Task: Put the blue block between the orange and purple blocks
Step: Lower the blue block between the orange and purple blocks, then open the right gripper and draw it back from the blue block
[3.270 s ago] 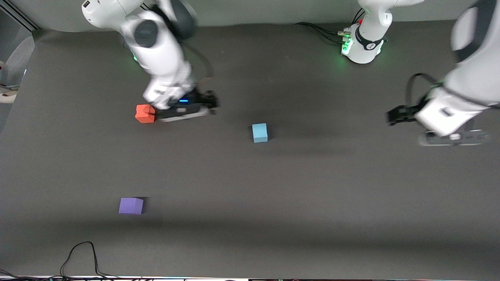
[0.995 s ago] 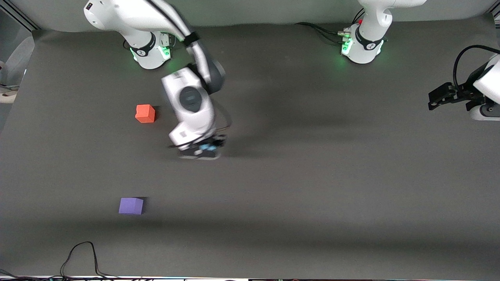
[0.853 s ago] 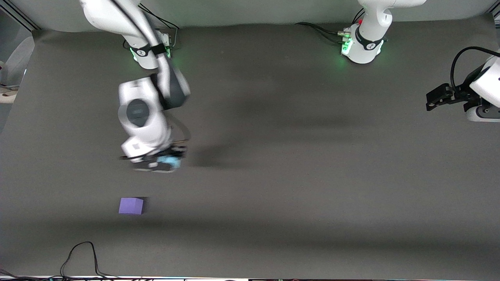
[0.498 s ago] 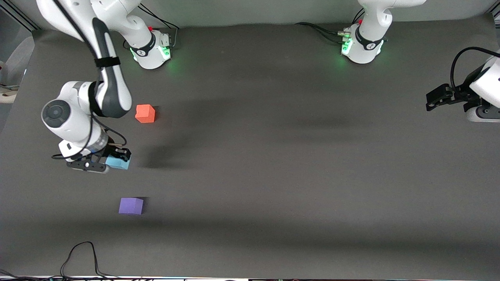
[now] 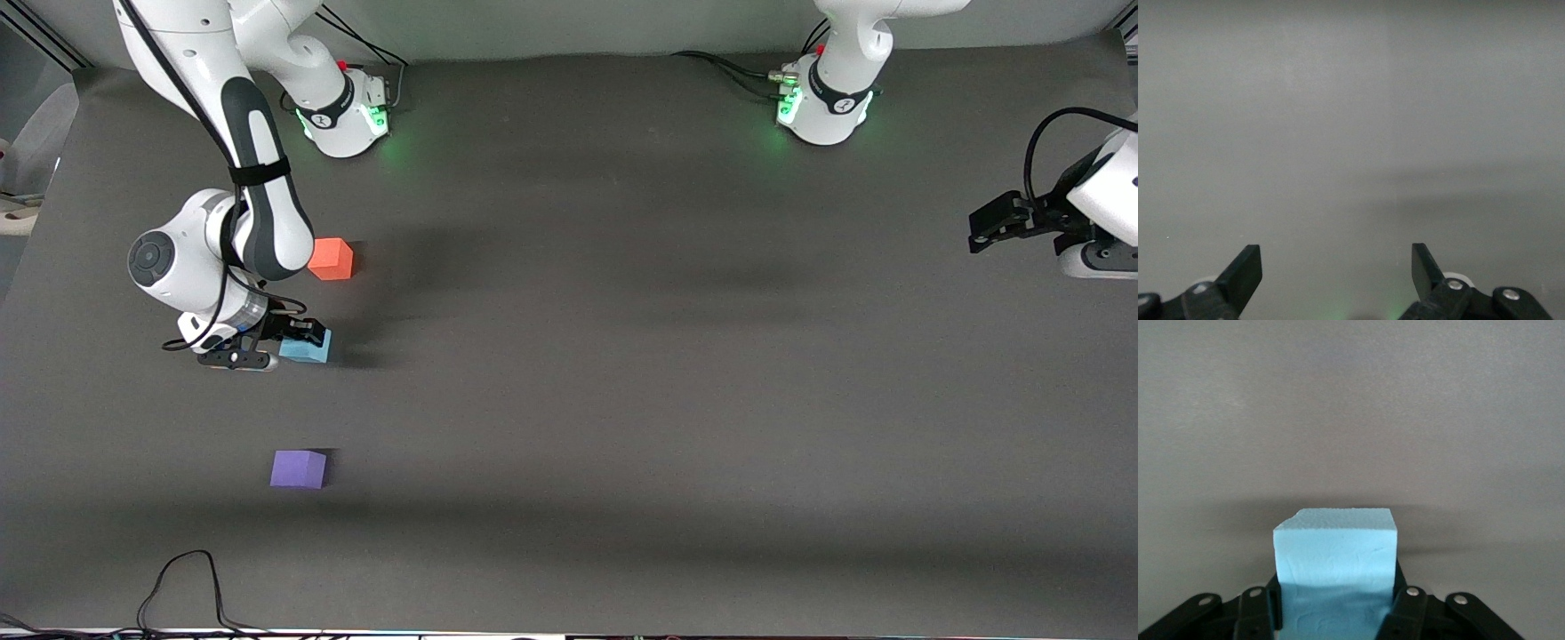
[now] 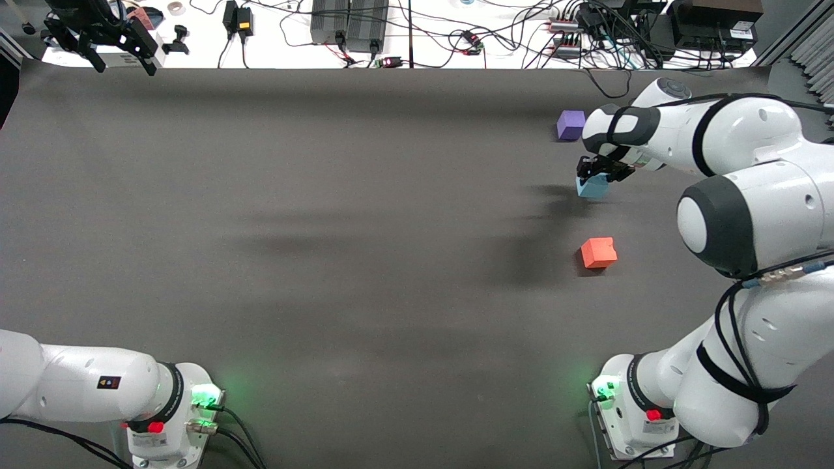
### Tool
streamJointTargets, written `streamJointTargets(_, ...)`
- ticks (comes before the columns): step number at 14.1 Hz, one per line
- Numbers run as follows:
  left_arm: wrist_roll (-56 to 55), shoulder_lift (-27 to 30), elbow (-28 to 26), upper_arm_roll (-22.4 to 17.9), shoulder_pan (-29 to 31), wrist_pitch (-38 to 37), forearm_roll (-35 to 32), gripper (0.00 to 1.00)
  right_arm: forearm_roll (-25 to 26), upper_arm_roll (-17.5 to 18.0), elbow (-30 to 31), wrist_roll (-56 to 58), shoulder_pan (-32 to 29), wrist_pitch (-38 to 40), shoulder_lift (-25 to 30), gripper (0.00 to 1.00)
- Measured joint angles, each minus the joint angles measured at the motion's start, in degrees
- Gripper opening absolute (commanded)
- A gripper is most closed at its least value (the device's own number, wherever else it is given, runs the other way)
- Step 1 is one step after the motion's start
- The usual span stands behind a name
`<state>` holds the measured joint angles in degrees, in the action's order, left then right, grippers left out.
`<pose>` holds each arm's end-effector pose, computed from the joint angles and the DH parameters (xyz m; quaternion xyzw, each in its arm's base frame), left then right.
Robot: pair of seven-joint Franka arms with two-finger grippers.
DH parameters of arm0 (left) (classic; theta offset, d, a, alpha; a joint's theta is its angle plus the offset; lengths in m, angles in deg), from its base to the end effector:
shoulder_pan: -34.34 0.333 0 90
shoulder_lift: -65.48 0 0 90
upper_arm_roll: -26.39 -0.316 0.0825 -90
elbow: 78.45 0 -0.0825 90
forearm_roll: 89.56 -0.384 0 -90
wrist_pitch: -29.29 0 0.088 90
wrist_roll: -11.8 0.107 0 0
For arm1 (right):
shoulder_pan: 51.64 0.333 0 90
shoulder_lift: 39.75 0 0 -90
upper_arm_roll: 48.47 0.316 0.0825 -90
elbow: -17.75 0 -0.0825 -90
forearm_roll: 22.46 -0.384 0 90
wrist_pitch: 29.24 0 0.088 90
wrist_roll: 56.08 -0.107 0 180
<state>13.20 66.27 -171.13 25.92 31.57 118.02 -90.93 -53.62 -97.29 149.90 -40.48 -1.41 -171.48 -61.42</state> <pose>0.5463 -0.0193 0.6082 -0.9990 0.0323 0.0275 0.0121 0.5187 0.0004 0.2324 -0.9982 0.0571 0.0053 0.0199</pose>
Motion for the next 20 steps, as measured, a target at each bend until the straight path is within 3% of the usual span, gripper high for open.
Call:
streamJointTargets(8,0.0,0.0,0.0,0.0,0.5,-0.2,0.0,1.0,-8.3,1.5,-1.2,5.4,0.3,-1.7,-5.7,0.47)
streamJointTargets(9,0.0,0.0,0.0,0.0,0.5,-0.2,0.0,1.0,-9.6,1.6,-1.6,6.7,0.3,-1.7,-6.5,0.56)
streamJointTargets(10,0.0,0.0,0.0,0.0,0.5,-0.3,0.0,1.0,-11.2,1.6,-1.9,8.5,0.3,-1.7,-7.2,0.9)
streamJointTargets(11,0.0,0.0,0.0,0.0,0.5,-0.4,0.0,1.0,-13.0,1.6,-2.0,10.2,0.2,-1.7,-7.8,1.0)
streamJointTargets(17,0.0,0.0,0.0,0.0,0.5,-0.5,0.0,1.0,-15.9,0.1,-3.7,12.3,0.6,-0.7,-7.9,1.0)
streamJointTargets(18,0.0,0.0,0.0,0.0,0.5,-0.5,0.0,1.0,-15.3,-1.9,-4.2,12.4,1.2,1.3,-7.1,1.0)
streamJointTargets(20,0.0,0.0,0.0,0.0,0.5,-0.5,0.0,1.0,-9.4,-8.7,-5.6,12.9,4.0,6.0,-4.7,1.0)
